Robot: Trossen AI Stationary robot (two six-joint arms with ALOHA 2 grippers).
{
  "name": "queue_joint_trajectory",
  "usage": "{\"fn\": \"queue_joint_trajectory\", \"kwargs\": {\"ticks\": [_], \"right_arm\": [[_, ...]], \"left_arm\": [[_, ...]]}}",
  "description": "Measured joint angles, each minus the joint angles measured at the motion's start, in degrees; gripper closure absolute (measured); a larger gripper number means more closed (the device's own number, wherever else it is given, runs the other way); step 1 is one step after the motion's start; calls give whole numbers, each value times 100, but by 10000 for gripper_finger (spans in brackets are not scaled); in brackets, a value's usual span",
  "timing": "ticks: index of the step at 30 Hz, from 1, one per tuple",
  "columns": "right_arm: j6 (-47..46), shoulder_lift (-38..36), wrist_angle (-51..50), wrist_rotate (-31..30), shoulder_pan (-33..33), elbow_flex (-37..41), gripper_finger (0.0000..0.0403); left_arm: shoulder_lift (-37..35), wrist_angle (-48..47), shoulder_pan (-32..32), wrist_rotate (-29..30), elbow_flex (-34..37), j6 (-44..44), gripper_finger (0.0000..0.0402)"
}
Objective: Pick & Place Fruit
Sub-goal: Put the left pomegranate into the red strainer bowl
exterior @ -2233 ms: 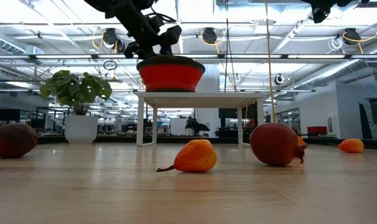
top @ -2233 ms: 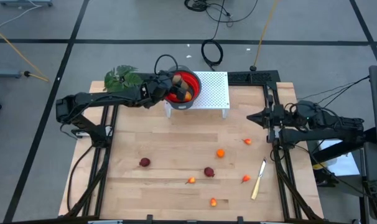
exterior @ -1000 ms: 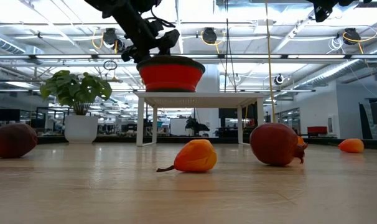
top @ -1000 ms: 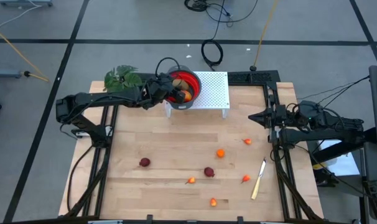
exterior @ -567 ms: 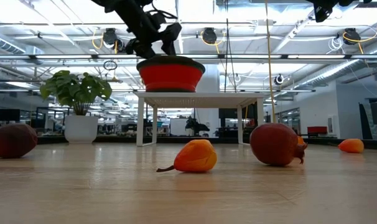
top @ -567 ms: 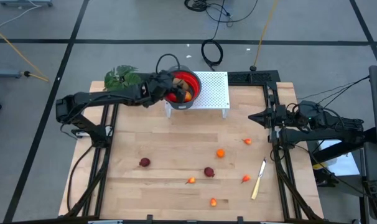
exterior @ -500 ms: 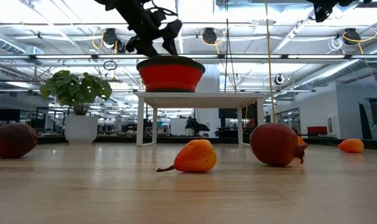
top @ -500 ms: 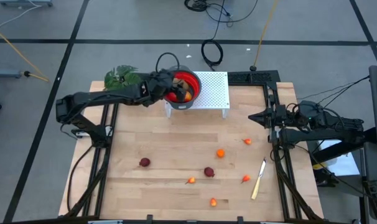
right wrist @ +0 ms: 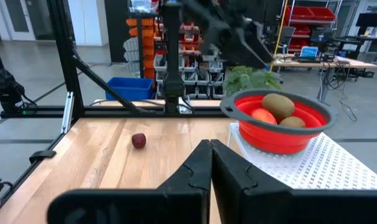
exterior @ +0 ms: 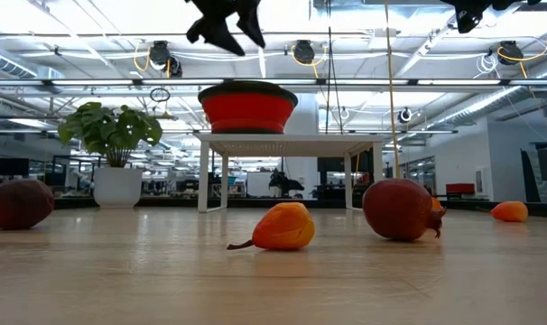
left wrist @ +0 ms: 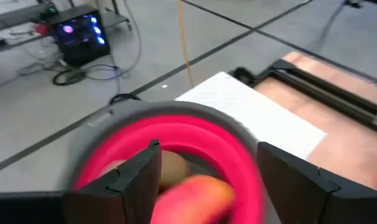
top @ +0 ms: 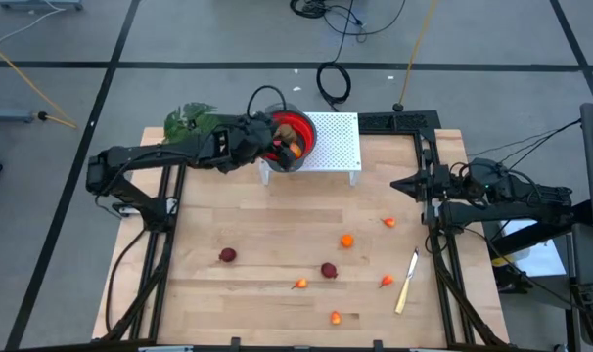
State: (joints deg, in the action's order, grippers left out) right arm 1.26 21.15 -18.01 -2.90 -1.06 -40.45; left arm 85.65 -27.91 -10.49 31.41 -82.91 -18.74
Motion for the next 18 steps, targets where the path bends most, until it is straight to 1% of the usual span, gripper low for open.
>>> {"fn": "queue_joint_trajectory", "kwargs": {"ticks": [10,18], "right_arm": [[2,-221,-302,0,0,0,403],[-72,-458,-578,0,0,0,403]], "left_arm": [[4,-71,931,14,-46,-485,207],[4,-68,1448,-24,-46,-747,253]]}}
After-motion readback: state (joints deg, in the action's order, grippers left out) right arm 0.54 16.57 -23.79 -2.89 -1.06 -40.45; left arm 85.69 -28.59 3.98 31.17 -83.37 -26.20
